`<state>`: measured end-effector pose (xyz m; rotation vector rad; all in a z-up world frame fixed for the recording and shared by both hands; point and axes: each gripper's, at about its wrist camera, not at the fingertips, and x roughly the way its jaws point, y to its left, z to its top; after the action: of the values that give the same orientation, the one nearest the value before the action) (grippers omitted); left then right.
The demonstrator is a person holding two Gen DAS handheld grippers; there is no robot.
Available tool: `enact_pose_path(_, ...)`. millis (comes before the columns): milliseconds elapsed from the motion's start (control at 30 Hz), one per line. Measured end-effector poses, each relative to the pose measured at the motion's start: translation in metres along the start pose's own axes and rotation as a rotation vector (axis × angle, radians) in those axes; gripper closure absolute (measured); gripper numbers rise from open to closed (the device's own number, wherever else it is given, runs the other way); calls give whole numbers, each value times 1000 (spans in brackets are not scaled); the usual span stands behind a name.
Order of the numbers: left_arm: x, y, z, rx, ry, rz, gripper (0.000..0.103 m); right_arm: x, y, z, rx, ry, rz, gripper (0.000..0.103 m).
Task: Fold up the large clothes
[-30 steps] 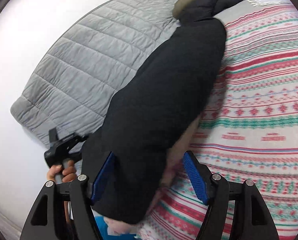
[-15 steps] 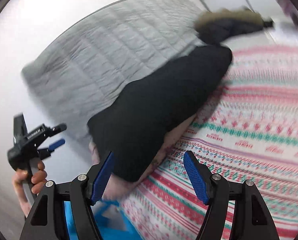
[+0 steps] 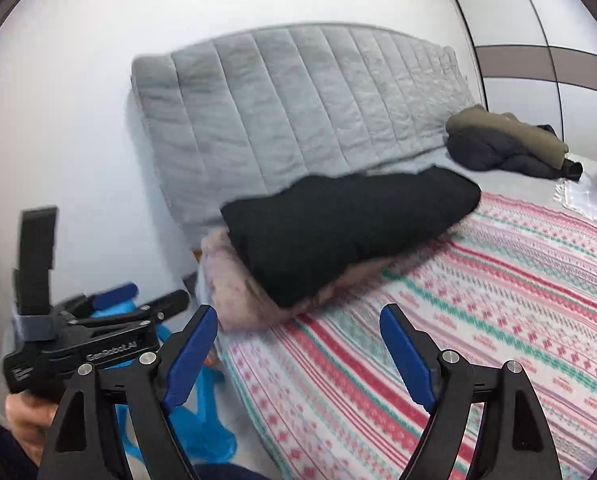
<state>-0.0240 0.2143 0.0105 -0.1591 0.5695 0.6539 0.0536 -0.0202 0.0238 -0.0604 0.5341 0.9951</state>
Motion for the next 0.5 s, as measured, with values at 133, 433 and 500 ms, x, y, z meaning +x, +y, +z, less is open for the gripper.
enact_pose_path(133,-16,-24,-15,13,-44,61,12,-14,-15,-11,7,-10,-42,18)
enact_pose_path(433,-37,-55,-30,38,-100,119,3,-24,-30,-8,16,-17,-77,15)
enact_pose_path(500,-40,-56,-32,26,-96,116,3,-24,-27,-9,0,-14,-78,15)
